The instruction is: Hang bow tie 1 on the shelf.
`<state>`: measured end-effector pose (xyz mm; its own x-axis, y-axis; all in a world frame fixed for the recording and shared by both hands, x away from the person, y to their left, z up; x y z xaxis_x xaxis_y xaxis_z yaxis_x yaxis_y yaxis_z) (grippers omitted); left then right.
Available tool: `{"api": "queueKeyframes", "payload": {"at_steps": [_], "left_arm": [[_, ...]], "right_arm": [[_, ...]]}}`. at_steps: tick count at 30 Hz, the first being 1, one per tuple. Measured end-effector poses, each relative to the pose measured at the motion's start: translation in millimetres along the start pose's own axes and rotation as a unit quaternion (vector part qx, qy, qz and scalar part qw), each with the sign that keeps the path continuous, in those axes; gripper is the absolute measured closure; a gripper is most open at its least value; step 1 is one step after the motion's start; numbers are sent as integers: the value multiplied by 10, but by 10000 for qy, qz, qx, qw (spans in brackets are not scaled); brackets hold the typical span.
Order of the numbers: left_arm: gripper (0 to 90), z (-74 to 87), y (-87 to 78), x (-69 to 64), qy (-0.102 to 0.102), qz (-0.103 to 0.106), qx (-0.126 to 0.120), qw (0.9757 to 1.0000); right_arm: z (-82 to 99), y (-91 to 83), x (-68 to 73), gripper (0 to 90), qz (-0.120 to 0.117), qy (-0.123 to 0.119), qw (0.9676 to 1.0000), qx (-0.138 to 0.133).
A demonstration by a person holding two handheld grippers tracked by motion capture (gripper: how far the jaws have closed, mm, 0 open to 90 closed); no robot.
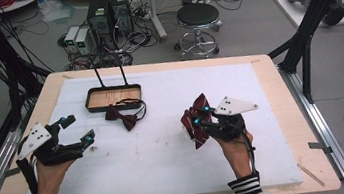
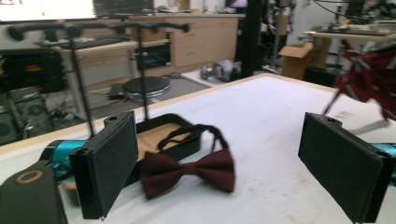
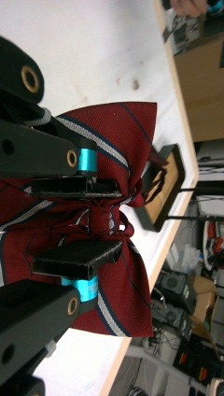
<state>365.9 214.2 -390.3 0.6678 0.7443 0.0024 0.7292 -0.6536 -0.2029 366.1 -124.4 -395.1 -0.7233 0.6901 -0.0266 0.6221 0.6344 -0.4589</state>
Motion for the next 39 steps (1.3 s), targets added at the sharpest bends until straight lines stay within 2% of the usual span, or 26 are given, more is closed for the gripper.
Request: {"api": "queueKeyframes", "payload": {"at_steps": [4, 5, 11, 14, 15, 18, 21, 29, 34, 39], "left_arm": [[125, -81, 86, -181, 105, 339, 110, 9993], [125, -103, 116, -238, 94, 457, 129, 9988], [125, -200, 236, -451, 68, 855, 150, 9962], [125, -243, 268, -525, 30, 1037, 91, 9946], [125, -259, 284, -559, 15, 1121, 101, 9936], [124, -292, 318, -622, -26, 1300, 78, 9915], [117, -326, 352, -709, -108, 1559, 52, 9877], [111, -374, 453, -895, -28, 1840, 123, 9828], [112, -407, 501, -979, -77, 2027, 161, 9791], [112, -435, 564, -1066, -124, 2116, 200, 9771]], "right_arm": [[-101, 27, 51, 691, -27, -3, 9999, -103], [-129, 36, 67, 691, -32, 7, 9999, -152], [-263, 124, 179, 691, -152, -48, 9996, -252], [-319, 163, 246, 691, -304, -55, 9991, -297], [-344, 177, 244, 691, -274, -145, 9989, -346], [-397, 231, 322, 691, -429, -128, 9984, -342], [-440, 270, 384, 691, -509, -166, 9979, -372], [-530, 362, 516, 690, -661, -175, 9964, -493], [-554, 387, 562, 689, -610, -220, 9966, -509], [-586, 423, 603, 689, -578, -198, 9967, -536]]}}
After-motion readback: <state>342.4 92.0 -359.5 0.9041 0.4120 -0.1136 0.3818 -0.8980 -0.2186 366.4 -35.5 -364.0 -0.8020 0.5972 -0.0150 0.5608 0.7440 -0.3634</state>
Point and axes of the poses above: each handheld gripper's, and its own axes: y roughly forward along the jaws, z roughly out of its underside, x roughly to its left, the point moved 10 cm from there along y, roughly forward along the jaws, and after that the axes turned 7 degrees about x, right-handed, at the moved point
